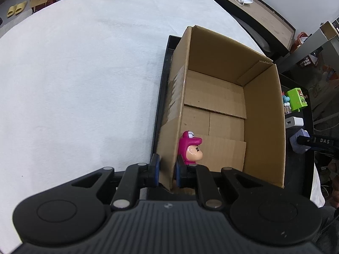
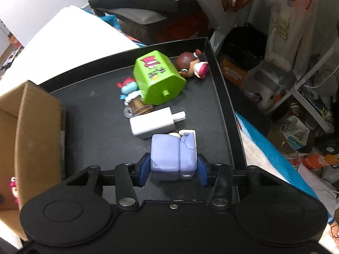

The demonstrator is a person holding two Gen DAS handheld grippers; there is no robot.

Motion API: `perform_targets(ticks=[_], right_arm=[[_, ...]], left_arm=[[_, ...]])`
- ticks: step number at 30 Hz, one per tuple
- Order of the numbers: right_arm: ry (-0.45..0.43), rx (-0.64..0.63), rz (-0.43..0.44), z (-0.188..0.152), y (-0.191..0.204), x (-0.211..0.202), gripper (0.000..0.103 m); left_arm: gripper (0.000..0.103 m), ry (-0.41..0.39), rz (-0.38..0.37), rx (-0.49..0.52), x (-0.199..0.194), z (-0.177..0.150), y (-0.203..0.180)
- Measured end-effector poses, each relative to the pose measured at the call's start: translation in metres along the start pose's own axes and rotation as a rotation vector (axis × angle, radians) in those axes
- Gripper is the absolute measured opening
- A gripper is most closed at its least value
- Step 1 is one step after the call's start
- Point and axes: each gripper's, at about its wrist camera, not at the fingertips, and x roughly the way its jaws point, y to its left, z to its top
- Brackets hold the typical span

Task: Organize rigid objects
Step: 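Carry the lavender cube toy over the box and release it inside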

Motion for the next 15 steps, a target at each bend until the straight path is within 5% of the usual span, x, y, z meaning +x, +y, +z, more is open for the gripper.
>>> perform_targets(ticks=[15], right_arm=[[-0.088,-0.047,0.067,0.0,0.034,-0.051,0.044]], left_arm=[[0.014,-0.004,-0.008,0.006,-0.002,0.0,0.002]])
